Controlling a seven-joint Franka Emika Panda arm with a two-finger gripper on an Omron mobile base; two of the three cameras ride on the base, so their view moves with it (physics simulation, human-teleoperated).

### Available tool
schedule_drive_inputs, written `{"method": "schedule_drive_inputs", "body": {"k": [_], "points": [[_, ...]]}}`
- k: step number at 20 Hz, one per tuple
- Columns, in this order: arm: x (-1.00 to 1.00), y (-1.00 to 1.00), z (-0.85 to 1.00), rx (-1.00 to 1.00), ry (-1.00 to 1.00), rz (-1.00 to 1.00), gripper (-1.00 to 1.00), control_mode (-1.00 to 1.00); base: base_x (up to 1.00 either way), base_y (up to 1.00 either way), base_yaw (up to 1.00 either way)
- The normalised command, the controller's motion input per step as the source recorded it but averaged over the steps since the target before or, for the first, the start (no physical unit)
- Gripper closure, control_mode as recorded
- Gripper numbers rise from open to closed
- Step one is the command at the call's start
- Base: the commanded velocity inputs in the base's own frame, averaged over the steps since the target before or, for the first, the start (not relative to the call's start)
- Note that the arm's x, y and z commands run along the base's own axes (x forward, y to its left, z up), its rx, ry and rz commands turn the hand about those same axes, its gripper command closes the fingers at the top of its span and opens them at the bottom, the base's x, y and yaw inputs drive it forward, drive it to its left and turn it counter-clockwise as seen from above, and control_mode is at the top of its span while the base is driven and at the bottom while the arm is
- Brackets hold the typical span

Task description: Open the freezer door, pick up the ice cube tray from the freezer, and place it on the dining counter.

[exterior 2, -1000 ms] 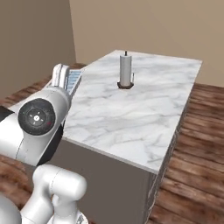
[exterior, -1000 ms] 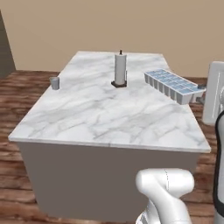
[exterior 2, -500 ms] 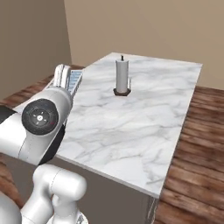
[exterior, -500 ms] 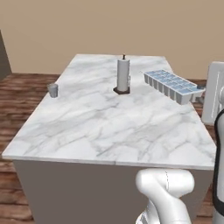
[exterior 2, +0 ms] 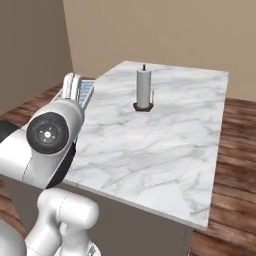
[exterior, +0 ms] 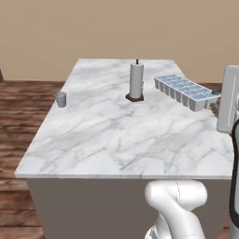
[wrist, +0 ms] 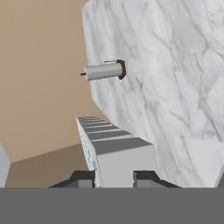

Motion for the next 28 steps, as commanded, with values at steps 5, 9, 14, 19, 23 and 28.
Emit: {"method": "schedule_drive_inputs", "body": {"k": [5, 9, 14, 19, 23, 28], "points": [[0.0, 0.0, 0.0, 0.0, 0.0, 0.0, 1.0, 1.0, 0.27, 0.68, -0.2], [0.0, 0.0, 0.0, 0.0, 0.0, 0.0, 1.0, 1.0, 0.33, 0.5, -0.16], [0.5, 0.01, -0.05, 0.0, 0.0, -0.05, 1.0, -1.0, 0.09, 0.03, -0.02], [0.76, -0.19, -0.1, 0.0, 0.0, 0.0, 1.0, -1.0, 0.0, 0.0, 0.0], [0.62, -0.5, -0.29, 0.03, 0.0, 0.0, 1.0, -1.0, 0.0, 0.0, 0.0], [0.61, -0.52, -0.37, 0.01, 0.03, 0.04, 1.0, -1.0, 0.0, 0.0, 0.0]]}}
